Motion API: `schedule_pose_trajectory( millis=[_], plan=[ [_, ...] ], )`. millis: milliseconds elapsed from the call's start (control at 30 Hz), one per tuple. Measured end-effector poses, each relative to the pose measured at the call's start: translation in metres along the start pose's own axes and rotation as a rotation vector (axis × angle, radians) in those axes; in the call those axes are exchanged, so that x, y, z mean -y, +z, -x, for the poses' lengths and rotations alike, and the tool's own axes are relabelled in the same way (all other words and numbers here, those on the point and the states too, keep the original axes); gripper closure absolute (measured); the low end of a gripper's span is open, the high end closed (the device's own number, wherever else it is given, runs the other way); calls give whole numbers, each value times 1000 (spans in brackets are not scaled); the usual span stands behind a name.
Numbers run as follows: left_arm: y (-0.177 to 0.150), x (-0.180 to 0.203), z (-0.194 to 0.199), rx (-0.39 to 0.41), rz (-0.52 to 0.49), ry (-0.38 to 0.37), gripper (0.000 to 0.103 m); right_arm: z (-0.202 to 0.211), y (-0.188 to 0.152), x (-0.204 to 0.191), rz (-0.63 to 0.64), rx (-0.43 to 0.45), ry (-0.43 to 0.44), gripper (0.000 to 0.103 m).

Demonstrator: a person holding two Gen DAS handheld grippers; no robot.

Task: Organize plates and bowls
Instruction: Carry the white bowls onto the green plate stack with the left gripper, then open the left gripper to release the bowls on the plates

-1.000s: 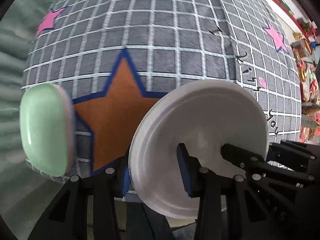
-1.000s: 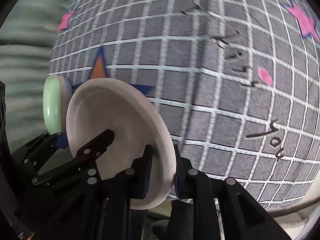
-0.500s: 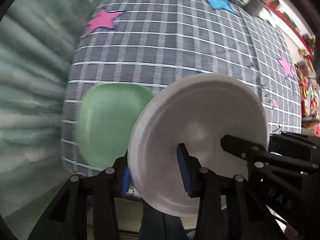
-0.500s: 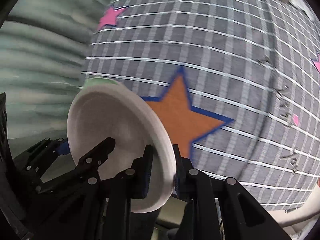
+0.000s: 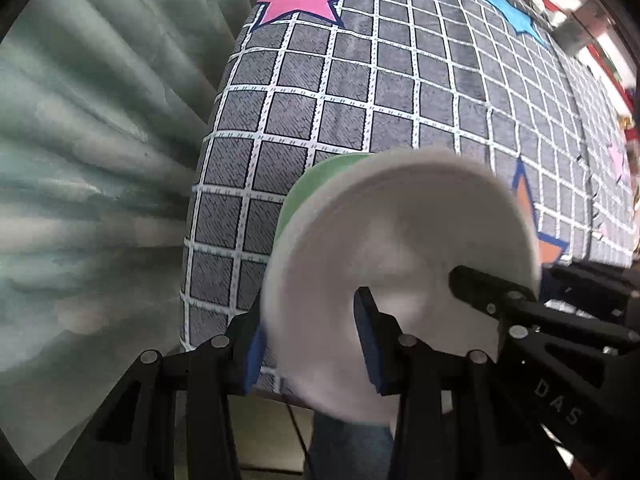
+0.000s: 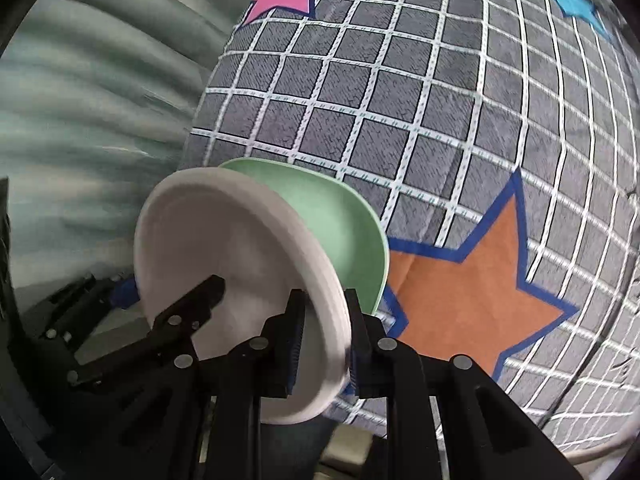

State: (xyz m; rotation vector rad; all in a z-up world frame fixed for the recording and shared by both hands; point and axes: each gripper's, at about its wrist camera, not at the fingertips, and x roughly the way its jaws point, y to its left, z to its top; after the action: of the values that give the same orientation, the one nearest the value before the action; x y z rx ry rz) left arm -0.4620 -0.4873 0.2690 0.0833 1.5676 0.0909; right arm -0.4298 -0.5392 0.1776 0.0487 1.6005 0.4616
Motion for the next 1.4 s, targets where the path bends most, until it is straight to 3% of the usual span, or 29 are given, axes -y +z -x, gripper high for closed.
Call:
schedule_pose_trajectory(
  millis=[133,167,200,267,400,433,533,633,700,1033,1233,1400],
  plan=[
    [-2,1,4,51,-39,44,37,0,0,-6,-2,-7,-32,76],
    [-3,0,8,67,-39,55,37,7,-4,-3,-5,1,-45,58],
    [-1,-2,12,81,-38,64,36,14,-6,-1,-7,15,-82,32],
    [0,-10,20,91,-23,55,17,29,-8,7,-12,59,-124,10],
    [1,-21,38,74,-25,50,13,53,-16,16,-44,69,-116,4],
    [4,-20,39,66,-32,38,4,57,-19,15,-46,67,-124,0],
    [1,-16,48,88,-59,1,0,61,-23,12,-42,81,-126,0],
    [-7,-15,43,109,-88,13,0,57,-21,1,-18,72,-150,0],
    [-8,-12,39,81,-100,13,0,57,-22,-1,-20,62,-182,0],
    [-10,-23,31,98,-78,45,0,39,-8,-2,-3,73,-171,0],
    [-9,-31,50,112,-105,43,0,53,-15,-8,-13,50,-170,0],
    [-5,-27,26,111,-110,80,0,36,-7,-2,-12,72,-179,0]
  ],
)
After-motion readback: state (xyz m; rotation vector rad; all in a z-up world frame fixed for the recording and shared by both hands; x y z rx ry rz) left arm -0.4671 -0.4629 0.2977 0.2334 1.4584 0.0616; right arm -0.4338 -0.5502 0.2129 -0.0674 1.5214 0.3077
